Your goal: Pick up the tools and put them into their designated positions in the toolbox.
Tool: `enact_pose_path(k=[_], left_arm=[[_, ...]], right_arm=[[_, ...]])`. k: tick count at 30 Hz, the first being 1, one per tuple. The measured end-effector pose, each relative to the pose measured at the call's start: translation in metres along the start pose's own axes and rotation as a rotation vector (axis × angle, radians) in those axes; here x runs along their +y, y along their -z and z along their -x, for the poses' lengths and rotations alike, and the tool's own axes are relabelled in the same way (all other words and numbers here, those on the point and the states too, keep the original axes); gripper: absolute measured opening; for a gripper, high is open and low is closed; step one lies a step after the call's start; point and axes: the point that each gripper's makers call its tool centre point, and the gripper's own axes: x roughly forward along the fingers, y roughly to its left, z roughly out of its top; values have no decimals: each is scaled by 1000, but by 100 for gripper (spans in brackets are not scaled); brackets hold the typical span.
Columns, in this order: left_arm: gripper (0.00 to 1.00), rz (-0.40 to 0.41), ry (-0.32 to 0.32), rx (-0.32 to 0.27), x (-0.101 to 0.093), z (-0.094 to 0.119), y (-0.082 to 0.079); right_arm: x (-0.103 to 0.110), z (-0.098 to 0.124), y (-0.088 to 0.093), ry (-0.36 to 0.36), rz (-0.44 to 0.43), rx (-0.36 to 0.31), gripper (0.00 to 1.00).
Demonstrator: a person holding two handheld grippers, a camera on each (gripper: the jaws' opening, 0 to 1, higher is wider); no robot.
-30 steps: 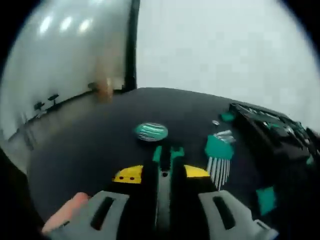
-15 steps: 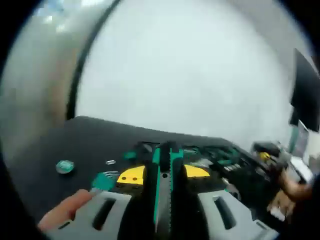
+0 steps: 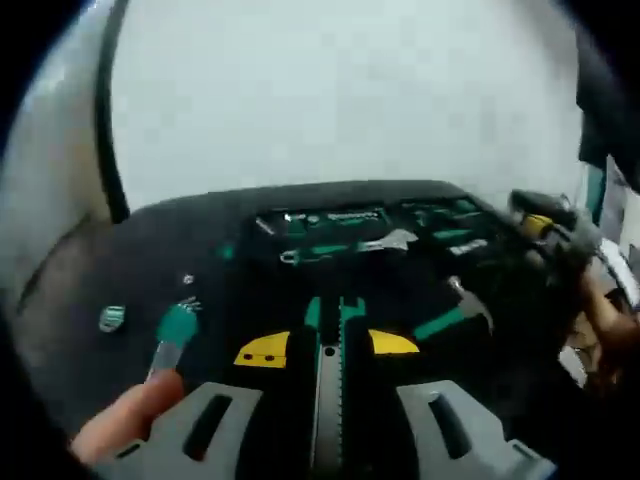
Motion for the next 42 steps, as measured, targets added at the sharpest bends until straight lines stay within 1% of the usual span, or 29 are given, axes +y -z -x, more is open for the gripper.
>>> enact_pose_path(k=[2, 3, 5, 6, 7, 8, 11, 12, 14, 15, 16, 17, 20, 21, 23, 24, 25, 27, 28, 29, 31, 32, 33, 34, 35, 37, 39, 40, 42], left_arm=[[22, 118, -59, 42, 1, -2, 7], [22, 127, -88, 49, 3, -4, 10], [22, 93, -185, 102, 17, -10, 22], [22, 59, -250, 99, 24, -13, 28], [23, 35, -247, 102, 21, -14, 31], [22, -20, -203, 105, 12, -16, 35], [23, 60, -71, -11, -7, -6, 19], [23, 105, -59, -28, 5, 4, 9], [18, 109, -73, -11, 20, 21, 3], [12, 90, -109, 54, 34, 32, 10], [9, 68, -86, 117, 33, 38, 20], [5, 35, -112, 210, 42, 47, 35], [4, -21, -77, 344, 43, 55, 69], [4, -51, -58, 366, 41, 54, 75], [4, -74, 62, 319, 14, 43, 77], [4, -83, 115, 292, -1, 38, 74], [4, -84, 141, 298, -11, 34, 74], [4, -111, 263, 305, -52, 27, 70], [5, -122, 307, 279, -68, 21, 63], [5, -198, 338, 290, -82, 12, 64], [5, -325, 386, 240, -97, 4, 55], [5, -374, 394, 241, -96, 3, 53], [5, -475, 371, 282, -83, 6, 51], [5, -543, 362, 291, -74, 9, 47], [7, -580, 354, 274, -67, 13, 39], [18, -681, 396, 204, -56, 26, 20], [31, -853, 440, 116, -41, 29, -3], [30, -909, 467, 70, -34, 28, -14], [26, -762, 491, 119, -28, 20, -13]], right_arm=[[1, -1, 1, -7, 1, 4, 6], [2, -3, 2, -15, 2, 6, 6], [4, -3, 2, -23, 3, 8, 6], [4, -4, 3, -25, 6, 9, 6], [4, -3, 3, -25, 7, 9, 6], [4, -3, 3, -25, 9, 11, 6], [1, -1, 4, -17, 0, 16, 6], [0, -1, 4, -15, -9, 15, 6], [-1, -2, 5, -14, -18, 18, 6], [0, -2, 5, -15, -21, 19, 6], [0, -2, 5, -18, -22, 20, 6], [1, -2, 4, -20, -19, 19, 6], [3, -2, 2, -26, -14, 9, 6], [4, -2, 1, -28, -14, 7, 6], [4, -2, 1, -28, -16, 7, 6], [4, -2, 2, -28, -19, 8, 6], [4, -3, 2, -33, -25, 11, 6], [5, -5, 6, -41, -37, 24, 6], [4, -5, 7, -42, -38, 29, 6], [4, -4, 8, -42, -45, 30, 6], [4, -4, 8, -42, -53, 30, 6], [4, -3, 9, -42, -54, 35, 6], [4, -3, 9, -42, -57, 39, 6], [3, -3, 10, -43, -64, 43, 6], [3, -3, 10, -43, -68, 44, 6], [1, -3, 11, -43, -80, 45, 6], [0, -4, 12, -39, -88, 46, 6], [1, -5, 13, -39, -87, 50, 6], [4, -5, 12, -45, -82, 53, 6]])
